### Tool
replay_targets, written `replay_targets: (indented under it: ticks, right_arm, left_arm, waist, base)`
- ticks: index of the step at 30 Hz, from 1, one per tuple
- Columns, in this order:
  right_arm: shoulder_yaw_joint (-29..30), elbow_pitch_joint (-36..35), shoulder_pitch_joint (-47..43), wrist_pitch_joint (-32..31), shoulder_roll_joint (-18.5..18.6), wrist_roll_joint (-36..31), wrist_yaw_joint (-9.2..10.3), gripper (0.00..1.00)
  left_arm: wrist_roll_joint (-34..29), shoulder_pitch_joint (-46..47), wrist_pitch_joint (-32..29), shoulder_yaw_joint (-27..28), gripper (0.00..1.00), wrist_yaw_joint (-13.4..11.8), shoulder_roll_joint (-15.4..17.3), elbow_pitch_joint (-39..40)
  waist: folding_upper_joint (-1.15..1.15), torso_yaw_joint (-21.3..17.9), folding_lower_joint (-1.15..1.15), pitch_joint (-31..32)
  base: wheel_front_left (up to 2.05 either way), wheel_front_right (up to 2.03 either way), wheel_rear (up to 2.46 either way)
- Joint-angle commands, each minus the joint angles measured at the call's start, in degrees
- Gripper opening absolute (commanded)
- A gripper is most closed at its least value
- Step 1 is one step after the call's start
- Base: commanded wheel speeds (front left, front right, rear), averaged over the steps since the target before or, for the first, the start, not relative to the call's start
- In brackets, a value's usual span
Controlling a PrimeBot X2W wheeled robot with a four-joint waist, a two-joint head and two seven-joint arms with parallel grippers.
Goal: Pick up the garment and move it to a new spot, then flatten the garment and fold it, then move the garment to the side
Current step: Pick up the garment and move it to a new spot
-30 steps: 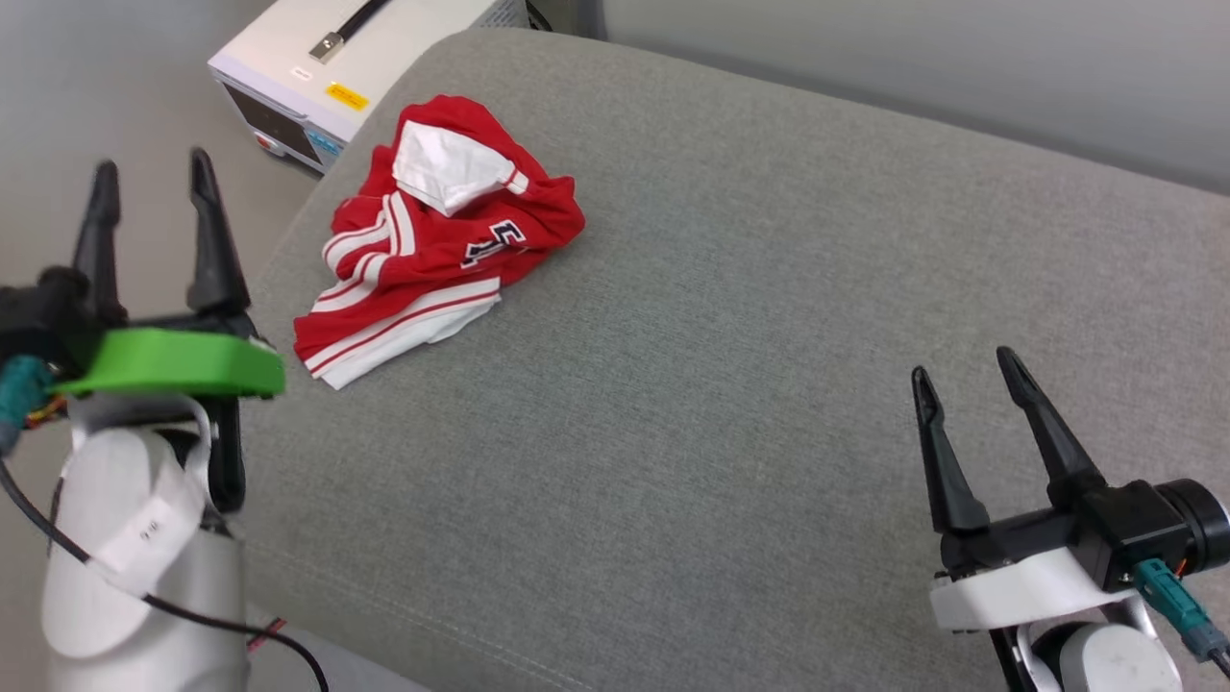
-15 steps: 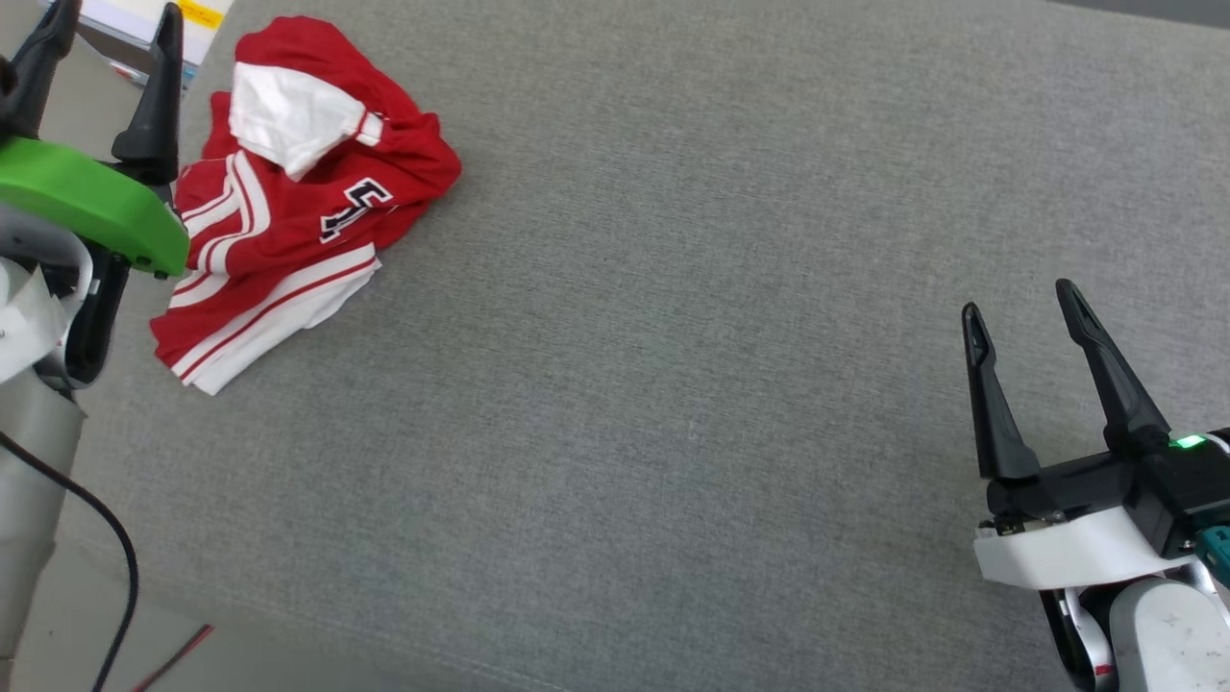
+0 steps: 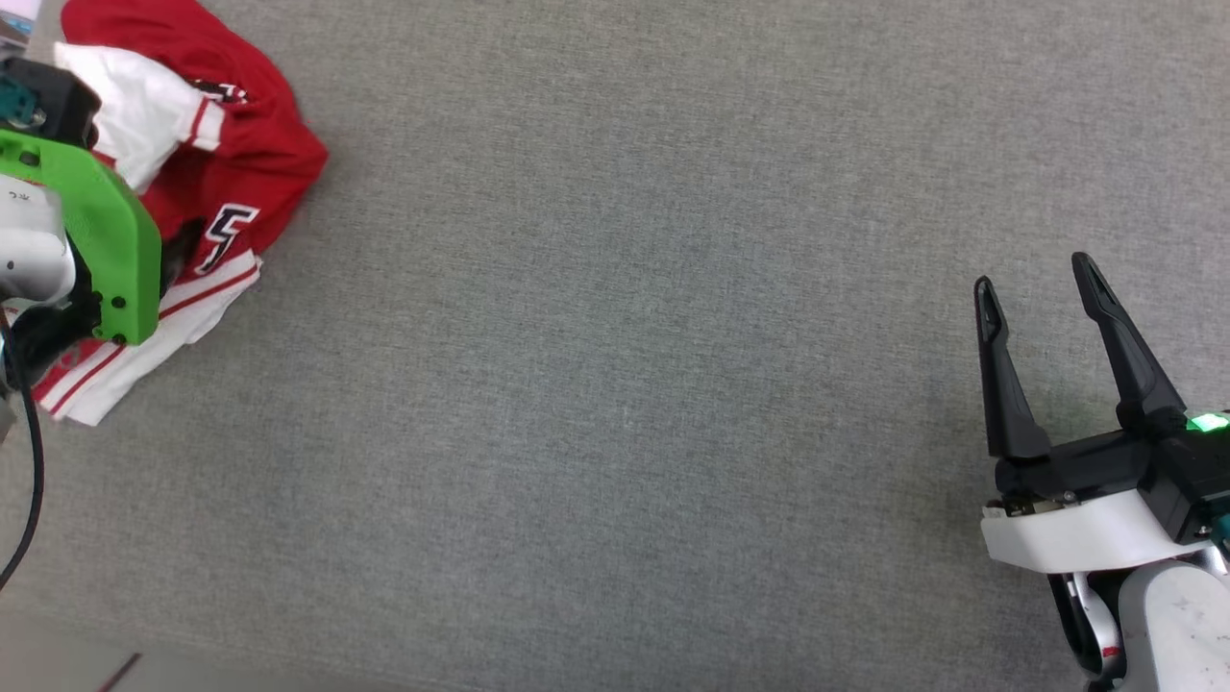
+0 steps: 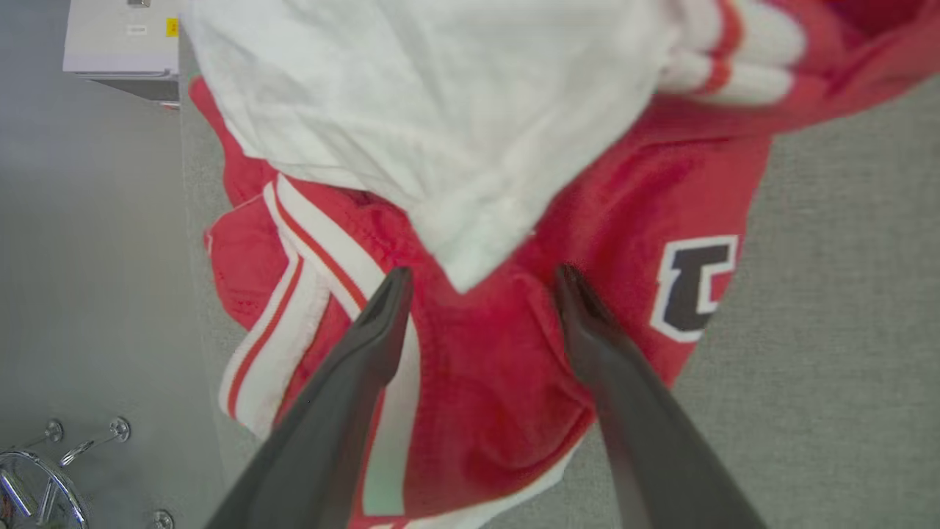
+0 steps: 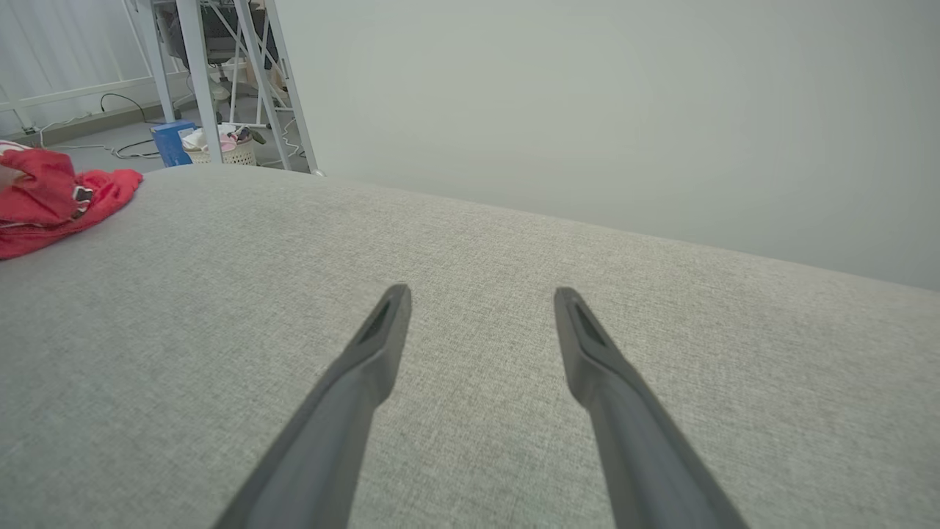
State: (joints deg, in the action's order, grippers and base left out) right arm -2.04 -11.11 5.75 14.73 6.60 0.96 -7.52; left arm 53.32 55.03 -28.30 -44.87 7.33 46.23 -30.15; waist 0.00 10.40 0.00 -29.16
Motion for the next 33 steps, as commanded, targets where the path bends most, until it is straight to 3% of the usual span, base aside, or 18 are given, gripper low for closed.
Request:
replay_targets:
  ticks: [1,8,13,14,15,25,33]
  right_arm:
    - [-0.2,-0.1,1.2,0.3,0.2,-0.4,0.03,1.00]
    - [-0.2,0.1,1.8,0.3,0.3,-0.2,0.03,1.00]
    - [0.1,0.5,1.8,0.3,0.3,-0.1,0.03,1.00]
    - [0.1,0.7,1.8,0.3,0.3,0.0,0.03,1.00]
    - [0.0,0.8,1.8,0.3,0.3,0.1,0.03,1.00]
    - [-1.2,2.2,0.7,0.3,-0.5,1.4,0.03,1.00]
    - [-0.8,2.9,-0.5,0.3,-2.4,2.8,0.03,1.00]
  left_arm:
    - [0.4,1.0,-1.8,-1.0,1.00,0.1,0.1,-1.5]
    - [1.2,0.6,-7.7,-5.1,1.00,0.2,-4.2,-9.5]
    - [1.7,0.7,-7.8,-7.3,1.00,0.2,-5.9,-11.2]
    - [1.6,0.9,-7.2,-7.8,0.43,0.2,-5.9,-11.1]
    - [1.6,1.2,-6.7,-8.1,0.00,0.2,-5.9,-10.9]
    - [-0.9,7.1,5.1,-9.6,0.00,0.2,-4.1,-7.7]
    - [-2.9,11.0,7.6,-15.0,0.00,0.2,-2.1,2.8]
  waist:
    - [0.00,-1.1,0.00,-1.2]
    - [0.00,-2.1,0.00,-2.5]
    - [0.00,-1.8,0.00,-2.3]
    - [0.00,-1.6,0.00,-2.0]
    - [0.00,-1.5,0.00,-1.7]
    - [0.00,0.0,0.00,4.5]
    - [0.00,-1.0,0.00,9.6]
  base:
    - [0.00,0.00,0.00]
    - [0.00,0.00,0.00]
    - [0.00,0.00,0.00]
    - [0.00,0.00,0.00]
    - [0.00,0.00,0.00]
    - [0.00,0.00,0.00]
    - [0.00,0.00,0.00]
